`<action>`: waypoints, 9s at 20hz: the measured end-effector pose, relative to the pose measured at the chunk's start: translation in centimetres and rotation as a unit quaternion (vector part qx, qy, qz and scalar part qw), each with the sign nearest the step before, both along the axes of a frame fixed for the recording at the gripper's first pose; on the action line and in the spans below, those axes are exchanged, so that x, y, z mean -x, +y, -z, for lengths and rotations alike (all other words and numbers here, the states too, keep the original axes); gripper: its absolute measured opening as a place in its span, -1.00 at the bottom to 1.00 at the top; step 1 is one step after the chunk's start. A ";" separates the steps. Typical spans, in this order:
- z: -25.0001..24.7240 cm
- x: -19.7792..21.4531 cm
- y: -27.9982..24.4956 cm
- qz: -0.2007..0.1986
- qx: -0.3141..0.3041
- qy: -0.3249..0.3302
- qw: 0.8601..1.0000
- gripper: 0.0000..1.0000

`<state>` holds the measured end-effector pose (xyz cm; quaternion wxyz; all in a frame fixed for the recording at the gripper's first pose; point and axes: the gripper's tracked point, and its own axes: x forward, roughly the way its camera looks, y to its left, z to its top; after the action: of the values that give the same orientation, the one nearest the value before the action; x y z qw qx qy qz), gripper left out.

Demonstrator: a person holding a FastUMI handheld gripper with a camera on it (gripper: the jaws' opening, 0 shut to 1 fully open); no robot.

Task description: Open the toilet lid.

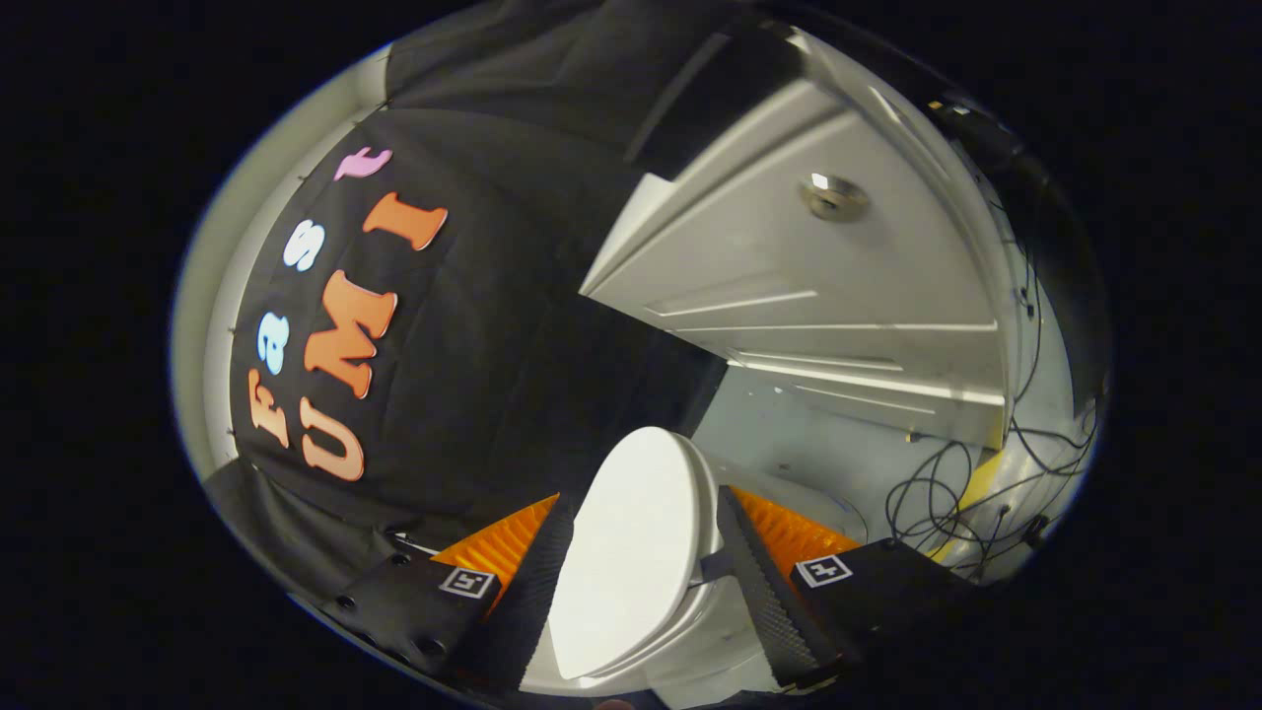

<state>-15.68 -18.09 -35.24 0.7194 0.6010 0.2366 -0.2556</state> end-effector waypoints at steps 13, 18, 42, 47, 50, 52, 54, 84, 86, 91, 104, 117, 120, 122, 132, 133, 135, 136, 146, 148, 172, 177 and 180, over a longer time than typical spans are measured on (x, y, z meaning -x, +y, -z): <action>8.6 -1.1 2.5 0.038 -0.054 0.025 0.998 0.75; 4.9 0.7 2.3 0.039 -0.038 0.013 0.998 0.66; 10.7 -1.0 5.1 -0.037 -0.009 0.077 0.996 -0.53; 9.8 -1.3 4.4 -0.007 -0.041 0.065 0.997 -0.79; 10.3 -1.3 4.7 -0.008 -0.040 0.067 0.997 -0.84; 10.2 -1.3 4.8 -0.001 -0.052 0.073 0.996 -0.85; 10.1 -1.4 4.8 0.004 -0.058 0.078 0.995 -0.84; -7.0 -10.4 3.8 -0.025 0.212 0.026 0.977 -0.85; -8.8 -11.4 4.7 -0.033 0.227 0.018 0.973 -0.85; -13.1 -13.5 6.5 -0.037 0.241 -0.019 0.970 -0.85; -17.1 -16.2 9.6 -0.051 0.258 -0.064 0.963 -0.85; -16.5 -16.5 10.0 -0.072 0.296 -0.064 0.950 -0.86; -14.8 -16.2 8.6 -0.078 0.315 -0.043 0.945 -0.86; -14.2 -16.4 7.7 -0.071 0.326 -0.030 0.942 -0.86; -9.1 -13.9 5.3 -0.068 0.349 0.024 0.934 -0.85; -8.1 -13.4 5.1 -0.079 0.350 0.033 0.933 -0.85; -7.1 -13.1 4.6 -0.095 0.356 0.041 0.929 -0.85; -7.1 -13.2 4.5 -0.098 0.359 0.041 0.927 -0.85; -7.9 -14.3 4.8 -0.083 0.362 0.023 0.928 -0.86; -7.2 -14.2 4.3 -0.098 0.368 0.031 0.924 -0.85; -24.5 -24.1 21.9 -0.233 0.527 0.074 0.814 -0.85; -27.1 -26.2 28.1 -0.245 0.522 0.044 0.816 -0.85; -28.5 -27.6 32.5 -0.276 0.530 0.028 0.801 -0.85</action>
<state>11.94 14.38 -6.77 0.9589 0.0278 0.2399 -0.1490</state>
